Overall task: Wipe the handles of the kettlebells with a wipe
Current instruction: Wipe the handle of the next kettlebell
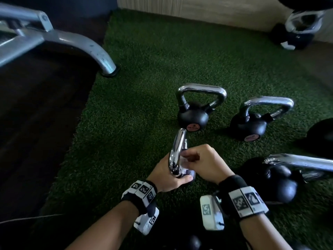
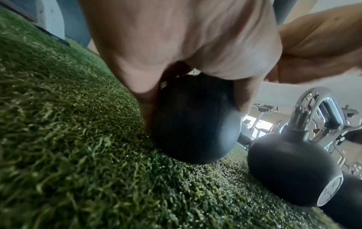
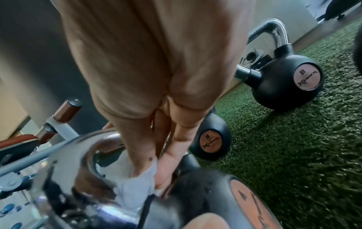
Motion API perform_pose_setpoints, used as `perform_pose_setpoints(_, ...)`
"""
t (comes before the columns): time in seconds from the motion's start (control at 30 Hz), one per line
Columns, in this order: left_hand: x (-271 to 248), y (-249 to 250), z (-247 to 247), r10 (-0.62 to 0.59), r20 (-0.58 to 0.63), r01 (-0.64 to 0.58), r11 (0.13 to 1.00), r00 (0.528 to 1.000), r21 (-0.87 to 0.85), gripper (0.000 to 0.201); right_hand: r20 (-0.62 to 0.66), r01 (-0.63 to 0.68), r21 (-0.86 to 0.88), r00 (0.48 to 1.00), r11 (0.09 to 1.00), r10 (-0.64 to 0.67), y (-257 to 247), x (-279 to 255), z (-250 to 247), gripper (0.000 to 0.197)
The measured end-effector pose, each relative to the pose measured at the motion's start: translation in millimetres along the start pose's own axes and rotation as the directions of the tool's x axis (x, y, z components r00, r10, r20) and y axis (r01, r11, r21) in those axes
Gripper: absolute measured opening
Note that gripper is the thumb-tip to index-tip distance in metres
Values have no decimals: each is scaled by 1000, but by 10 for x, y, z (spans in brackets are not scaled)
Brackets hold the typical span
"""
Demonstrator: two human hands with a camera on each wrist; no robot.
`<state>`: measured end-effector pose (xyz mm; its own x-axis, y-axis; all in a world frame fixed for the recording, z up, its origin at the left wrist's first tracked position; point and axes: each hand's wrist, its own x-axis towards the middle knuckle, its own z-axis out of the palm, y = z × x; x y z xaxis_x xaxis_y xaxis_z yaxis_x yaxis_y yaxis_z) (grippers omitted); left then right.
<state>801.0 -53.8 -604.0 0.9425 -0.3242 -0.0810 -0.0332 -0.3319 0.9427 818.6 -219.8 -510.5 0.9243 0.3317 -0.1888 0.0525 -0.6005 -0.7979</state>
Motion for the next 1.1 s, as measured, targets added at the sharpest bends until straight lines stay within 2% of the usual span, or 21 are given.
perform_pose_setpoints(0.07, -10, -5, -12, -33, -11, 34, 998, 999, 56, 59, 86, -10, -102, 996, 995, 18, -5, 66, -8, 24)
perform_pose_setpoints(0.13, -32, 35, -25, -20, 2, 19, 992, 1000, 128, 69, 126, -39, -128, 990, 991, 55, 30, 80, -37, 32)
perform_pose_setpoints(0.17, -46, 59, -37, -1, 3, 1, 987, 1000, 159, 71, 155, -42, -82, 986, 996, 54, 65, 62, -54, 28)
perform_pose_setpoints(0.23, -79, 132, -62, 13, 13, -16, 980, 1000, 201, 76, 212, -44, 126, 977, 991, 17, 132, -32, -59, 14)
perform_pose_setpoints(0.3, -89, 171, -74, 15, 16, -18, 981, 1000, 193, 79, 203, -64, 301, 979, 951, 1, 180, -120, -34, 12)
perform_pose_setpoints(0.5, -129, 212, -50, 45, 16, -47, 973, 999, 227, 89, 190, -69, 326, 982, 943, 7, 295, -75, 49, 17)
perform_pose_setpoints(0.57, -130, 202, -47, 23, 22, -28, 972, 999, 232, 88, 202, -128, 494, 979, 860, 30, 301, -102, 65, 13)
perform_pose_setpoints(0.6, -131, 195, -42, 12, 29, -19, 968, 1000, 251, 88, 219, -184, 592, 974, 784, 62, 303, -127, 77, 12)
perform_pose_setpoints(0.7, -136, 170, -6, 3, 31, -12, 961, 1000, 276, 89, 343, -370, 805, 928, 463, 144, 322, -171, 98, 18)
perform_pose_setpoints(0.77, -125, 146, 8, 13, 18, -17, 968, 1000, 250, 87, 384, -408, 866, 913, 288, 139, 350, -145, 97, 23)
perform_pose_setpoints(0.8, -116, 132, 11, 19, 15, -22, 970, 1000, 242, 88, 379, -404, 884, 914, 235, 146, 362, -118, 95, 25)
perform_pose_setpoints(0.9, -99, 118, 4, 47, -2, -45, 976, 999, 213, 88, 332, -359, 919, 928, 162, 168, 345, -73, 118, 29)
perform_pose_setpoints(1.0, -105, 130, 3, 73, -7, -70, 976, 997, 207, 84, 251, -277, 950, 952, 145, 177, 323, -129, 215, 24)
perform_pose_setpoints(1.1, -94, 102, 18, 40, -32, -33, 984, 999, 176, 87, 116, -154, 977, 964, 149, 240, 313, -107, 269, 26)
